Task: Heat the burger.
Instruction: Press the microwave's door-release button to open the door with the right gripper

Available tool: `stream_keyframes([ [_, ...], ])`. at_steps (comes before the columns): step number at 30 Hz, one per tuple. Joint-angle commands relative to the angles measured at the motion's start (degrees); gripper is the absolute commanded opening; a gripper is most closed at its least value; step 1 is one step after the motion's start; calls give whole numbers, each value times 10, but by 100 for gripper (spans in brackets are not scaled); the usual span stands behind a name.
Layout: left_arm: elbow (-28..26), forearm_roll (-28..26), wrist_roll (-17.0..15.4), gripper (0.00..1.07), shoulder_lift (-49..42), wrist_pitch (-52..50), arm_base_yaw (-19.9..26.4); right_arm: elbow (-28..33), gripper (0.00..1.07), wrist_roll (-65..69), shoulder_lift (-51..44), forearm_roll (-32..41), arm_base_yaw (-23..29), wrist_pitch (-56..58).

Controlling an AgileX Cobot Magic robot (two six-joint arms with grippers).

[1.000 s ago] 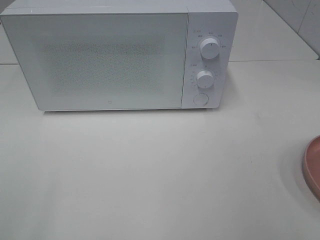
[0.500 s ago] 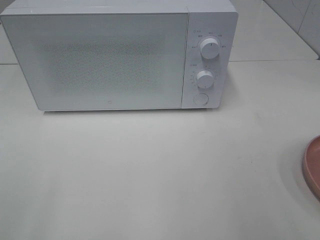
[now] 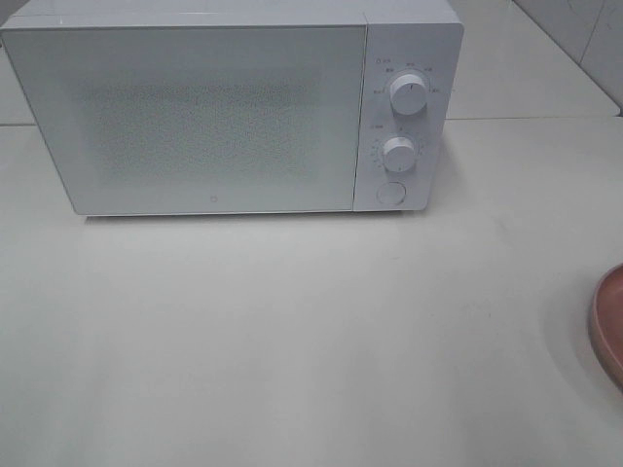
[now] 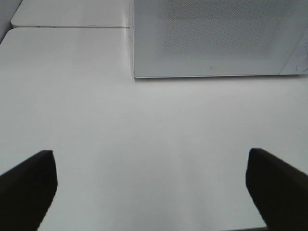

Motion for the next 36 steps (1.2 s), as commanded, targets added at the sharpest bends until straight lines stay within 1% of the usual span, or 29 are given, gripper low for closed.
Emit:
stream_keyframes([
  [1,2,-2,-1,100,-9,-5,0,7,74,-1,25,-3,-1,-51],
  [2,2,-2,-1,100,-9,-5,0,10,74,-1,40,-3,-1,-81],
  [6,2,-2,-1,100,-9,-5,0,10,74,-1,68,-10,-1,-116],
  [7,2,-2,-1,100,-9,-5,0,10,74,-1,85,-37,-1,-145],
  [8,2,-2,-1,100,-9,-5,0,10,74,-1,85,-37,-1,-145],
  [10,2,-2,-1,100,-9,-5,0,10,74,-1,112,-65,-1,-200],
  [12,2,-2,-1,100,-9,-5,0,10,74,-1,121,-69,-1,-217],
  [13,2,-2,-1,100,-9,-5,0,10,74,-1,138,-69,-1,-247],
  [14,2,-2,-1,100,-9,-5,0,10,74,-1,138,-69,-1,-247],
  [15,2,-2,-1,100,-9,-5,0,10,74,-1,159,-68,-1,-277],
  [17,2,-2,-1,100,-9,-5,0,10,74,-1,169,-68,-1,-292],
  [18,2,-2,-1,100,-9,-5,0,10,74,-1,190,-67,-1,-320],
  [22,2,-2,-1,100,-9,-5,0,10,74,-1,224,-67,-1,-356],
  [24,2,-2,-1,100,-9,-5,0,10,74,-1,261,-68,-1,-411],
  [26,2,-2,-1,100,-9,-5,0,10,74,-1,274,-69,-1,-431],
  [27,2,-2,-1,100,-9,-5,0,10,74,-6,300,-68,-1,-469],
  [28,2,-2,-1,100,-9,-5,0,10,74,-6,300,-68,-1,-469],
  [30,2,-2,-1,100,-9,-5,0,10,74,-14,343,-66,-1,-506],
  [31,2,-2,-1,100,-9,-5,0,10,74,-14,343,-66,-1,-506],
  [33,2,-2,-1,100,-9,-5,0,13,74,-22,383,-57,-1,-544],
  [34,2,-2,-1,100,-9,-5,0,13,74,-22,383,-57,-1,-544],
  [36,2,-2,-1,100,-9,-5,0,25,74,-32,422,-28,1,-612],
])
